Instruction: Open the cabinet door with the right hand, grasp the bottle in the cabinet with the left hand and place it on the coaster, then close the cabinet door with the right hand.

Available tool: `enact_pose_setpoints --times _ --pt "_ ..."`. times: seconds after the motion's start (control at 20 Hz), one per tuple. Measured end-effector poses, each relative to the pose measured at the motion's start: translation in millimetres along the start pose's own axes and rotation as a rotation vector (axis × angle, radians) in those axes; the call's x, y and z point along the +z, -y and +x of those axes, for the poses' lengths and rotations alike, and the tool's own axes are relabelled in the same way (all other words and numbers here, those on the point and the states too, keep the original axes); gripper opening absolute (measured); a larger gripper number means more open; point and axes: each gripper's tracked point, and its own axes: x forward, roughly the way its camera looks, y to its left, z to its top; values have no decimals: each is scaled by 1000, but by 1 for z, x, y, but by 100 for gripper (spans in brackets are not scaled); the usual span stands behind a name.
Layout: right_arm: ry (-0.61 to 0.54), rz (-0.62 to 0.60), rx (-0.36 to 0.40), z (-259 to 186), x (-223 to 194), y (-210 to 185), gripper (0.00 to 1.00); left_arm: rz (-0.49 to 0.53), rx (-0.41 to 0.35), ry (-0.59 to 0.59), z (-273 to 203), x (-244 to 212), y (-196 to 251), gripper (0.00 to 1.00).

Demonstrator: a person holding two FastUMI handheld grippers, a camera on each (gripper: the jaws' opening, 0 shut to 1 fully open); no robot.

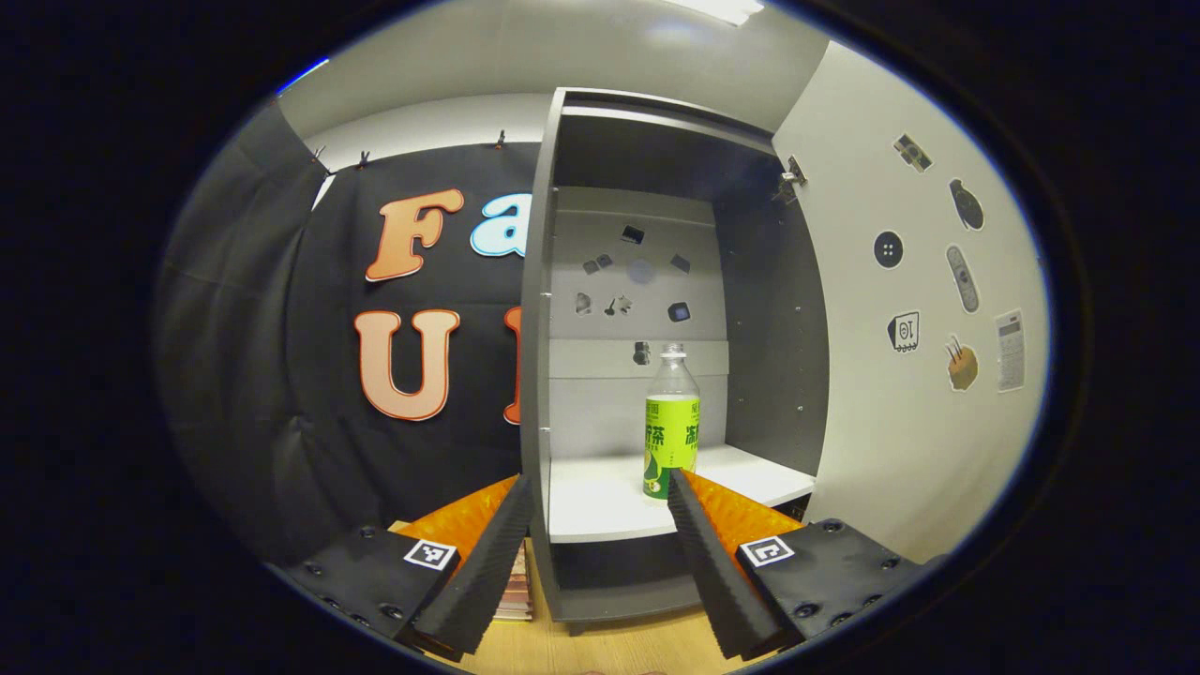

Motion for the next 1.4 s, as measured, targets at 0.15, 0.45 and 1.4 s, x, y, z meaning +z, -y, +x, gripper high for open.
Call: enact_pose_setpoints --times 0.15,0.45,1.4 --pt "14 -40 -58 4 1 7 29 9 -16 -22 20 -7 15 93" --pt "24 24 -180 -7 -4 9 36 27 -76 -30 62 -9 50 93" --pt "-3 55 -199 -104 17 -33 74 -35 -42 -116 189 -29 65 93"
